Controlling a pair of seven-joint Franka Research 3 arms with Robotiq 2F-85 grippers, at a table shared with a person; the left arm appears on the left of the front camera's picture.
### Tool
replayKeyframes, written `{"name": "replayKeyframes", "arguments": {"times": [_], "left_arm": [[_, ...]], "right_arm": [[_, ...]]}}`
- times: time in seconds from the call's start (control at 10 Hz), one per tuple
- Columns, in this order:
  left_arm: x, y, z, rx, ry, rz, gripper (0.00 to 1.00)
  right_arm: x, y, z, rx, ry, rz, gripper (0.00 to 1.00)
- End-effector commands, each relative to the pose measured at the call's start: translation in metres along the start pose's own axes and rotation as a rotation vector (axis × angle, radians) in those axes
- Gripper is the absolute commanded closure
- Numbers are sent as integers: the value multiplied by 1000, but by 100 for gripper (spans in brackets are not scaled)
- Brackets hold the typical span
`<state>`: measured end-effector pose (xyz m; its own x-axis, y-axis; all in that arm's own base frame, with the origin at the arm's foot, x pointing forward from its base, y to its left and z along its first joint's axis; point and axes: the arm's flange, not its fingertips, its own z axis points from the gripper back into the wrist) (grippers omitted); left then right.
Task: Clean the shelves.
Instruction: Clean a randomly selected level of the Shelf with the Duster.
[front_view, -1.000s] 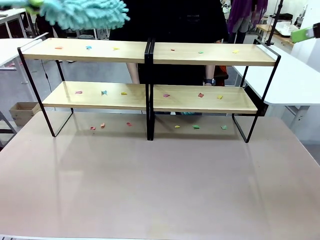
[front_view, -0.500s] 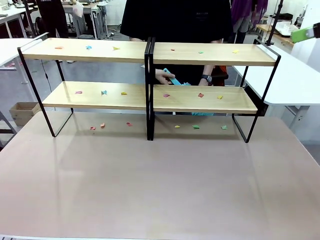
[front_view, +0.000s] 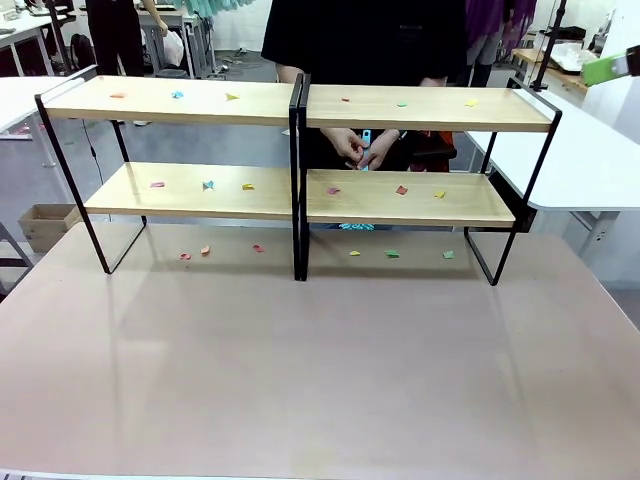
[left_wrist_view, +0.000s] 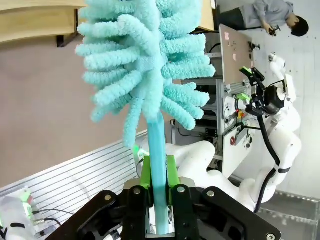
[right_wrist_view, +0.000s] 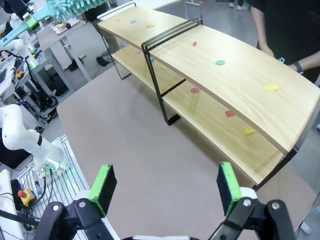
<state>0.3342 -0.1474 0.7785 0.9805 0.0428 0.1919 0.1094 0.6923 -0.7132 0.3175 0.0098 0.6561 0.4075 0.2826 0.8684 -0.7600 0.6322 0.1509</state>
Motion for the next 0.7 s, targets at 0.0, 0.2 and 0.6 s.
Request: {"name": "replayKeyframes", "arguments": {"times": [0.0, 0.2, 0.6], "left_arm": [[-2, -4, 2, -5, -9, 17, 87], [-2, -4, 2, -5, -9, 17, 87], [-2, -4, 2, -5, -9, 17, 87]], "right_arm": [[1, 0, 0, 3, -6, 1, 0], [1, 0, 0, 3, -6, 1, 0], [1, 0, 0, 3, -6, 1, 0]]}}
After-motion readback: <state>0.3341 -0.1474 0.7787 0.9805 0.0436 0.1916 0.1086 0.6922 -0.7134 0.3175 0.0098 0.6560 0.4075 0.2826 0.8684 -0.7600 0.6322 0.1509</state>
